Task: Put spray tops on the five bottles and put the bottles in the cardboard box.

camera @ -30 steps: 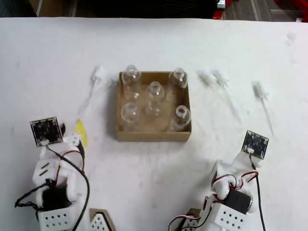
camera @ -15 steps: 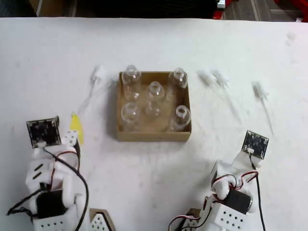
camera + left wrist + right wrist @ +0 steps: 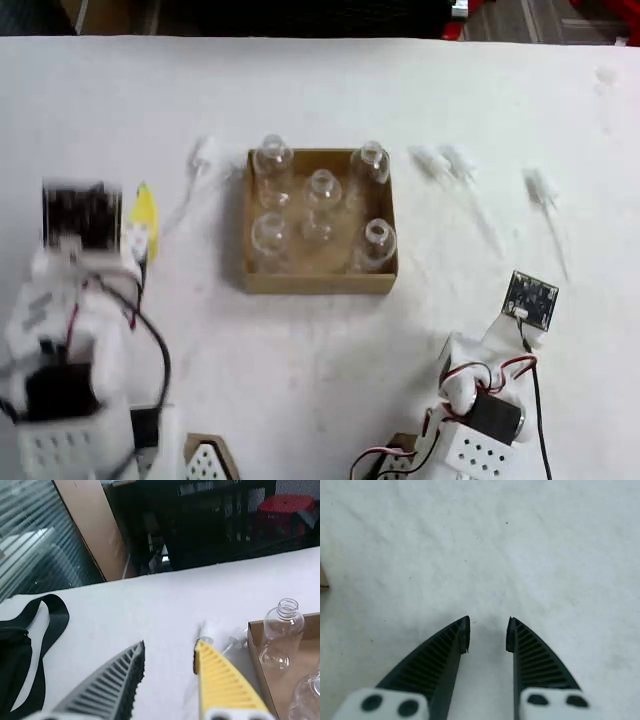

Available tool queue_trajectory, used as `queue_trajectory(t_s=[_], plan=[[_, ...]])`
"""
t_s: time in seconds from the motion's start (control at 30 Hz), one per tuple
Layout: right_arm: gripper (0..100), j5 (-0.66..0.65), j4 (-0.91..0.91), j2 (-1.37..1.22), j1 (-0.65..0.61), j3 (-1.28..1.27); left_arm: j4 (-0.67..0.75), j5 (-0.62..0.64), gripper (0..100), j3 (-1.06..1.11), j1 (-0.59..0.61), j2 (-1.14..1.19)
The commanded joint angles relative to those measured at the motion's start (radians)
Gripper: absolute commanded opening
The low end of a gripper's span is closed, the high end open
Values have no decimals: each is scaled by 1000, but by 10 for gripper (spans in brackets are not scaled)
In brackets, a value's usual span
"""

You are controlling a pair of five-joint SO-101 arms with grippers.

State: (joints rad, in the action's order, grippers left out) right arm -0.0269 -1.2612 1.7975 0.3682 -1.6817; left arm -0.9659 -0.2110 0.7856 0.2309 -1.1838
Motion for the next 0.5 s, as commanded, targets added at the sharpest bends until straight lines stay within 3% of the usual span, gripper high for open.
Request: queue_trajectory(t_s=[0.0, 0.27, 0.47], plan=[[99, -14, -7, 4, 8, -9, -91, -3, 162, -334, -16, 340], [99, -14, -7, 4, 8, -9, -347, -15, 162, -941, -38, 963], [99, -14, -7, 4, 8, -9, -341, -21, 162, -1246, -41, 1428]])
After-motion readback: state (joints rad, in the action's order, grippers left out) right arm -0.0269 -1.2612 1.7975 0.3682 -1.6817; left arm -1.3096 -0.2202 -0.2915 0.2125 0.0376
